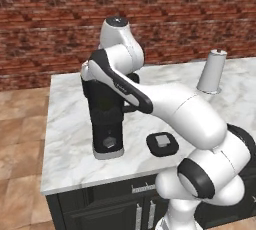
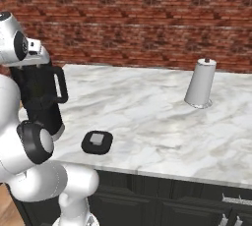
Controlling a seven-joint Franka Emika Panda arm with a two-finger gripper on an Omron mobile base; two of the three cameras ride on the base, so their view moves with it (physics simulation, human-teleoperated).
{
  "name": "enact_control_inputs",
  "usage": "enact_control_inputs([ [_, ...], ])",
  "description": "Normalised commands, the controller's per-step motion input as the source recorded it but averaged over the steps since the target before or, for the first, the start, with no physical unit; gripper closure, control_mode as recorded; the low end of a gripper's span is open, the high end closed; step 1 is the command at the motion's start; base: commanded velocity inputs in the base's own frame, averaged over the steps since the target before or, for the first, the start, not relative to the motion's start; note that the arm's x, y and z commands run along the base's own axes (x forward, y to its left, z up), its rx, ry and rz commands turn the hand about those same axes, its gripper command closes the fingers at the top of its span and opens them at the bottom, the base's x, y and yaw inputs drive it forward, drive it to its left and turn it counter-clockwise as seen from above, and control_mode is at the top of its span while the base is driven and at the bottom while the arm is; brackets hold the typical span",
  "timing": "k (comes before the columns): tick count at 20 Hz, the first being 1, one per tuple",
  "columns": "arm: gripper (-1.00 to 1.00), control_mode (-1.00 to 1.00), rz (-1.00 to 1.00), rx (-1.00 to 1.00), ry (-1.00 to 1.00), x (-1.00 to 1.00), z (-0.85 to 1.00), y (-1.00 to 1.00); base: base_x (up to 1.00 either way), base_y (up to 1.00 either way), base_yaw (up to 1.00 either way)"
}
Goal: Grab the lime and garlic from the fridge, place them in the blender, close the lid, and turn on the blender to create a marinade.
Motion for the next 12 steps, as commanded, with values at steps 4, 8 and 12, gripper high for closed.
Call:
enact_control_inputs([
  [4,-1.00,-1.00,0.00,0.00,-0.18,0.00,0.00,0.00,0.00,0.00,0.00],
  [8,-1.00,-1.00,0.00,0.00,-0.19,0.00,0.01,0.00,0.00,0.00,0.00],
  [12,-1.00,-1.00,0.00,0.00,-0.28,-0.13,0.45,0.00,0.00,0.00,0.00],
])
